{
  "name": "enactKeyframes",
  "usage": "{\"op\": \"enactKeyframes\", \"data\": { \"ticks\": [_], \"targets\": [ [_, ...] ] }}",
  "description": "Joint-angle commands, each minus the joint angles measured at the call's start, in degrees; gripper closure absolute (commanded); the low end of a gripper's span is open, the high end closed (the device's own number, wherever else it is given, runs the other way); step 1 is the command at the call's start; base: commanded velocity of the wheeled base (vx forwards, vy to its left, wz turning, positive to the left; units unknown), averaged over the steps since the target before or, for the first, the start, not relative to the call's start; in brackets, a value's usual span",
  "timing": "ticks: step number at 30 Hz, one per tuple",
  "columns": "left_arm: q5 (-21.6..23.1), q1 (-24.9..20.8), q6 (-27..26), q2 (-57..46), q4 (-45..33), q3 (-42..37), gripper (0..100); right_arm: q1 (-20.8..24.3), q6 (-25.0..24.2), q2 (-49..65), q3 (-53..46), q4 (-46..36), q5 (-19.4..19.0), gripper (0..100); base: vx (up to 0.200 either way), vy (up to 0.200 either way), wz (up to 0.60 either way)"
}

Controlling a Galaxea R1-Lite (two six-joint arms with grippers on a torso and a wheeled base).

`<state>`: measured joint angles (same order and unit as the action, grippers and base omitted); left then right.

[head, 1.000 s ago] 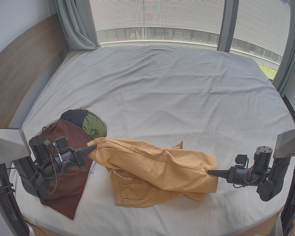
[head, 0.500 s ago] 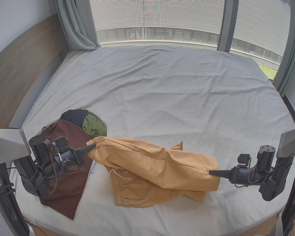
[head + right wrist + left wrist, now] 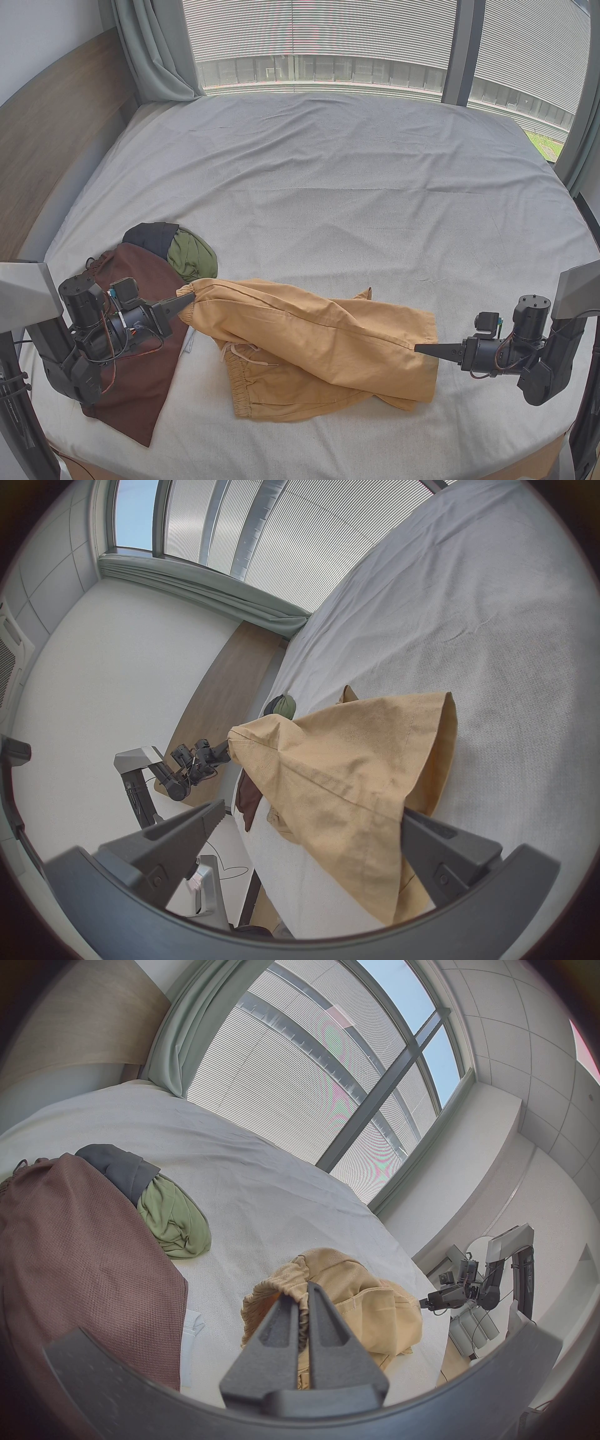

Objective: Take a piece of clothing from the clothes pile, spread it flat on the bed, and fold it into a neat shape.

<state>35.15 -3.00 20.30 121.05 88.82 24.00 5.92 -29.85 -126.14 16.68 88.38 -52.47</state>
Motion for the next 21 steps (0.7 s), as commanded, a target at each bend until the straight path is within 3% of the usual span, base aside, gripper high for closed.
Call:
{"op": "enactKeyframes", "data": {
  "ticks": [1,21],
  "targets": [
    [0.0,-0.1,0.0,-0.2,0.0,0.0,100,0.1,0.0,-3.0,2.0,0.0,0.0,0,0.0,0.0,0.0],
    [0.0,-0.3,0.0,0.0,0.0,-0.1,100,3.7,0.0,-6.5,5.0,0.1,0.3,0,0.0,0.0,0.0]
  ]
}}
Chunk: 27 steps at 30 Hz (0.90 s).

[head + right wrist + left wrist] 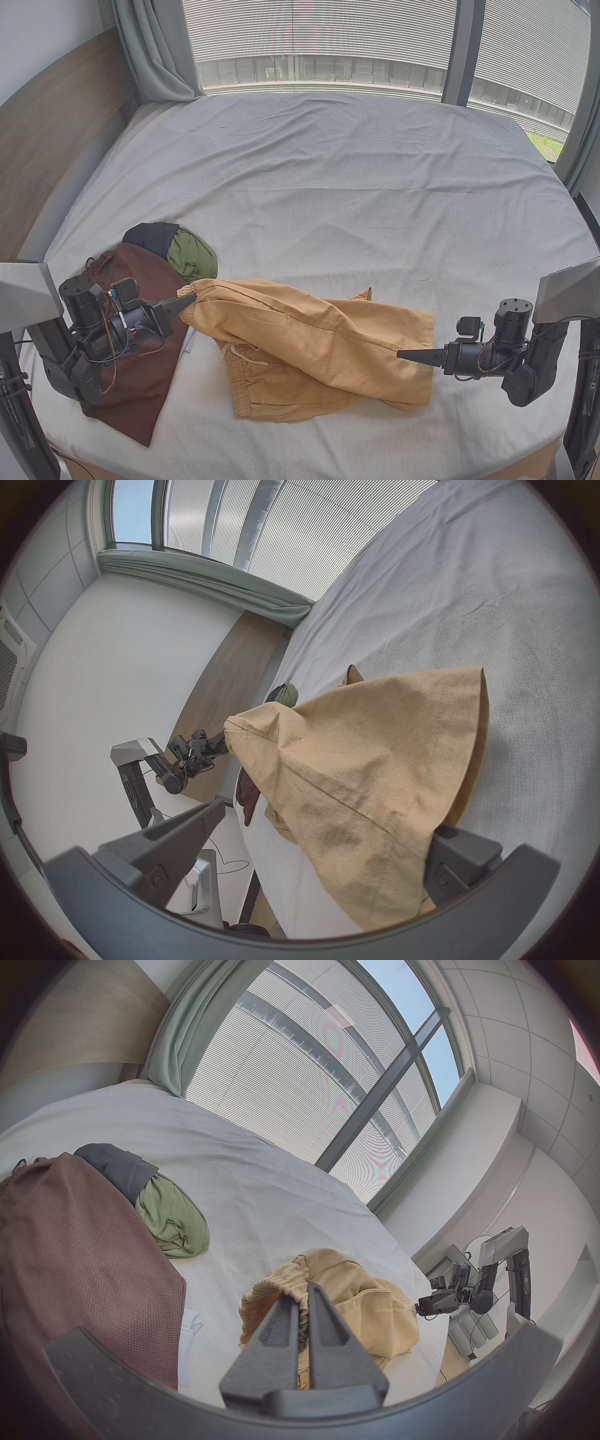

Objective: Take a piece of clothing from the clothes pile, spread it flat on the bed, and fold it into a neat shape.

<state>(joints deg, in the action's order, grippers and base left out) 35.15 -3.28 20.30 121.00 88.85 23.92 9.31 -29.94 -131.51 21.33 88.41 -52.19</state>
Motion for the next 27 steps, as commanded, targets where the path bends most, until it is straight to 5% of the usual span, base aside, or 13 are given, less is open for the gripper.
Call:
{"op": "enactKeyframes", "data": {
  "ticks": [1,20,21,27],
  "targets": [
    [0.0,-0.1,0.0,0.0,0.0,0.0,100,0.3,0.1,-1.3,0.6,0.1,0.0,0,0.0,0.0,0.0],
    [0.0,-0.1,0.0,-0.1,0.0,0.1,100,1.5,0.1,-1.3,0.7,0.2,0.2,0,0.0,0.0,0.0],
    [0.0,-0.1,0.0,-0.1,0.0,0.1,100,1.5,0.1,-1.3,0.8,0.2,0.2,100,0.0,0.0,0.0],
    [0.0,-0.1,0.0,0.0,0.0,0.1,100,1.4,0.1,-1.3,1.4,0.1,0.2,100,0.0,0.0,0.0]
  ]
}}
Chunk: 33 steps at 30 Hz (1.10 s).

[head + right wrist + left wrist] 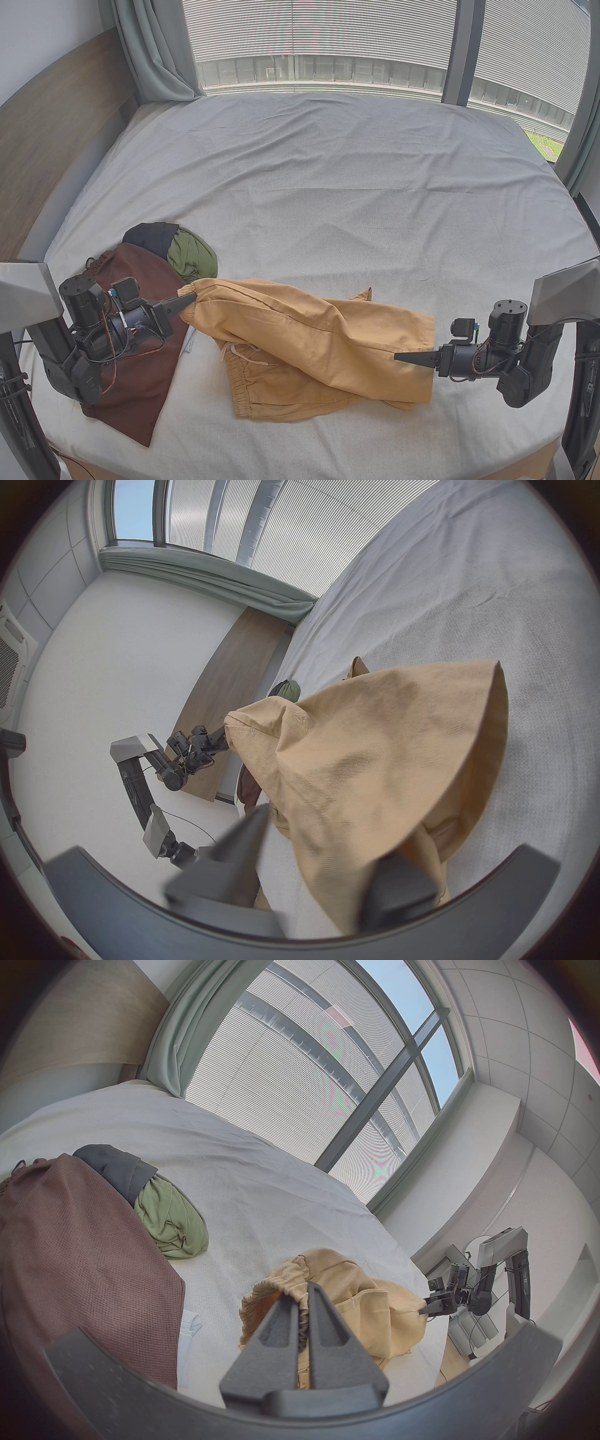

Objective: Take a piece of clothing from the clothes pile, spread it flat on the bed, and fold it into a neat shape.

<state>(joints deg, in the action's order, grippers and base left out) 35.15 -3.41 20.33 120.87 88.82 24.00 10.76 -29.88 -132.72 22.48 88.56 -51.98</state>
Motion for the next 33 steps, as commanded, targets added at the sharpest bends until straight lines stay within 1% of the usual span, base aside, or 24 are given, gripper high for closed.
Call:
{"op": "enactKeyframes", "data": {
  "ticks": [1,10,20,22,25,28,33],
  "targets": [
    [0.0,0.0,0.1,0.1,0.0,0.0,100,-0.1,0.0,-0.1,0.3,0.0,-0.1,100,0.0,0.0,0.0],
    [0.0,-0.1,0.4,0.1,0.0,0.1,100,-0.7,0.1,1.0,0.2,0.0,-0.1,100,0.0,0.0,0.0],
    [0.5,-0.6,0.3,-0.8,0.1,0.3,100,0.0,0.5,8.8,-2.0,-0.1,-0.1,100,0.0,0.0,0.0],
    [0.5,-0.7,0.3,-0.8,0.0,0.3,100,0.0,0.8,9.8,-2.5,-0.1,-0.1,100,0.0,0.0,0.0],
    [0.6,-0.7,0.1,-0.9,0.1,0.5,100,0.7,3.1,12.7,-3.8,-0.1,-0.1,100,0.0,0.0,0.0],
    [0.6,-0.7,0.1,-2.0,0.0,1.0,100,0.7,3.4,14.6,-4.6,-0.1,-0.1,100,0.0,0.0,0.0],
    [2.7,-0.7,0.1,-3.1,0.0,0.8,100,0.7,3.4,16.4,-4.9,-0.1,-0.1,100,0.0,0.0,0.0]
  ]
}}
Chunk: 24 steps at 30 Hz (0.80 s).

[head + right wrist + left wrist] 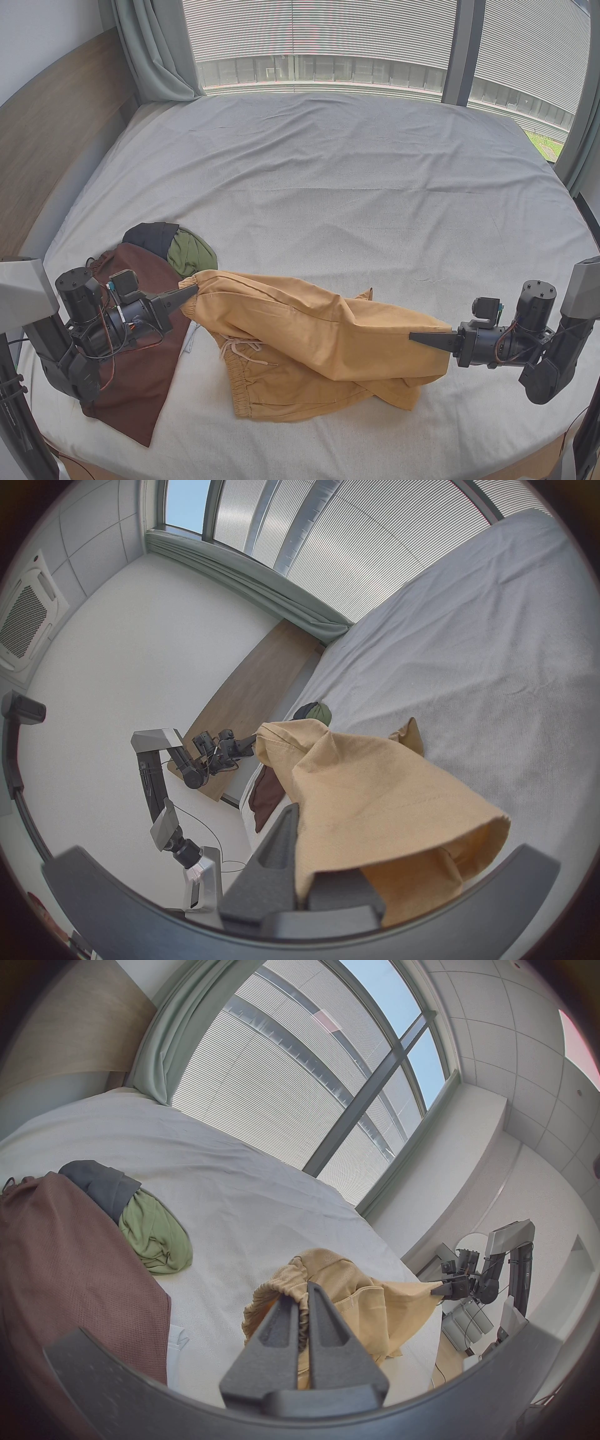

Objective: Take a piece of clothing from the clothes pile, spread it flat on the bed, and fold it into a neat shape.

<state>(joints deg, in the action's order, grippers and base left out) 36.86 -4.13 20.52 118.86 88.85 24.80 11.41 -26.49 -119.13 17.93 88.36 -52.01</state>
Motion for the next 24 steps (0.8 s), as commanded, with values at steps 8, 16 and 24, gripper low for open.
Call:
{"op": "enactKeyframes", "data": {
  "ticks": [8,16,24],
  "targets": [
    [1.4,0.0,-0.4,-1.6,0.1,-0.2,100,-0.4,0.1,5.1,-0.4,0.1,0.0,100,0.0,0.0,0.0],
    [1.4,0.1,-1.2,-3.1,0.1,0.2,100,-0.7,0.2,6.3,-0.4,0.1,0.1,100,0.0,0.0,0.0],
    [1.3,0.4,-0.7,-4.7,0.0,0.2,100,-0.7,0.2,7.1,0.1,0.1,2.7,100,0.0,0.0,0.0]
  ]
}}
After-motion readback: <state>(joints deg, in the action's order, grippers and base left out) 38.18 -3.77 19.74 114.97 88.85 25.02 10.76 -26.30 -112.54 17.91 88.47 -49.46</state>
